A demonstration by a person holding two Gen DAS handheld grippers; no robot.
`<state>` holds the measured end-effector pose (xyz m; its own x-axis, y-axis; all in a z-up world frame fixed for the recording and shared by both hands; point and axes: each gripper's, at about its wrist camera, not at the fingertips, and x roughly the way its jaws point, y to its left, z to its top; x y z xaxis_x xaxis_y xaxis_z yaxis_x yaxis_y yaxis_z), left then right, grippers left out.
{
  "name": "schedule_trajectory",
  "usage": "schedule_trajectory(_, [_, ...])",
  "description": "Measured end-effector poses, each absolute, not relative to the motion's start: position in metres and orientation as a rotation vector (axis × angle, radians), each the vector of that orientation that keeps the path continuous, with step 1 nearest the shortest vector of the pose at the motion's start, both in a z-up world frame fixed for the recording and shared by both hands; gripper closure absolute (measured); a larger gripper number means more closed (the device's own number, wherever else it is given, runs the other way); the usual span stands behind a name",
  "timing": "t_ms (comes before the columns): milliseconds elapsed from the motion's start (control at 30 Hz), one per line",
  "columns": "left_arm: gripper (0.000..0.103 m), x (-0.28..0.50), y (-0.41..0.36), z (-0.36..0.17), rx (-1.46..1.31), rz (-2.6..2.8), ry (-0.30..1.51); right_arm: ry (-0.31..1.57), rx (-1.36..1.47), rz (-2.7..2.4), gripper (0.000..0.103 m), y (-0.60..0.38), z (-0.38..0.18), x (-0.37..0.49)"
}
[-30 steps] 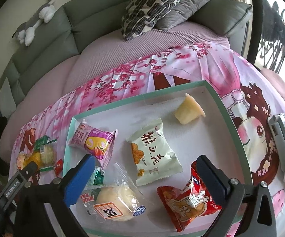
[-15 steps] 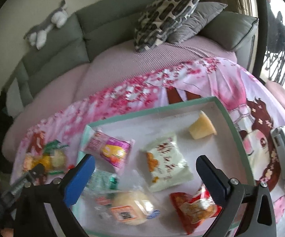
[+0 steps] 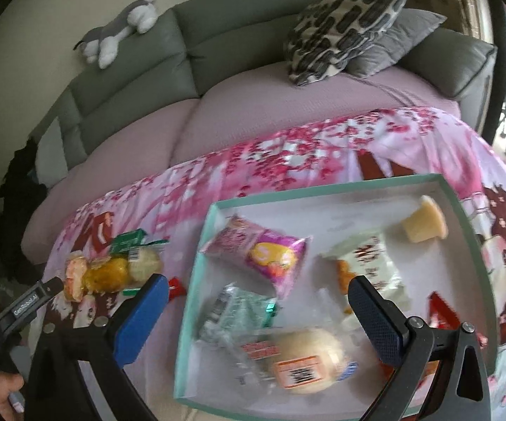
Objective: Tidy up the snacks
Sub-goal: 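Move both tools back over the remaining snack pile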
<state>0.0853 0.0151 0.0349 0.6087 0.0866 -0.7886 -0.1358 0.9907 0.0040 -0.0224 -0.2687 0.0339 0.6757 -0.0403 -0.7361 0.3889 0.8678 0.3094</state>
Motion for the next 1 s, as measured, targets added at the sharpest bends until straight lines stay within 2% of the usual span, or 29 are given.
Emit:
schedule_trajectory(333, [0.003, 0.09, 0.071, 0.03, -0.156, 0.183, 0.943, 0.876, 0.379, -0.158, 0.0, -0.219, 0.023, 0.002])
schedule_trajectory(1000, [0.003, 0.12, 0.104, 0.017, -0.234, 0.074, 0.945, 0.922, 0.343, -0.118, 0.0, -0.177, 0.018, 0.051])
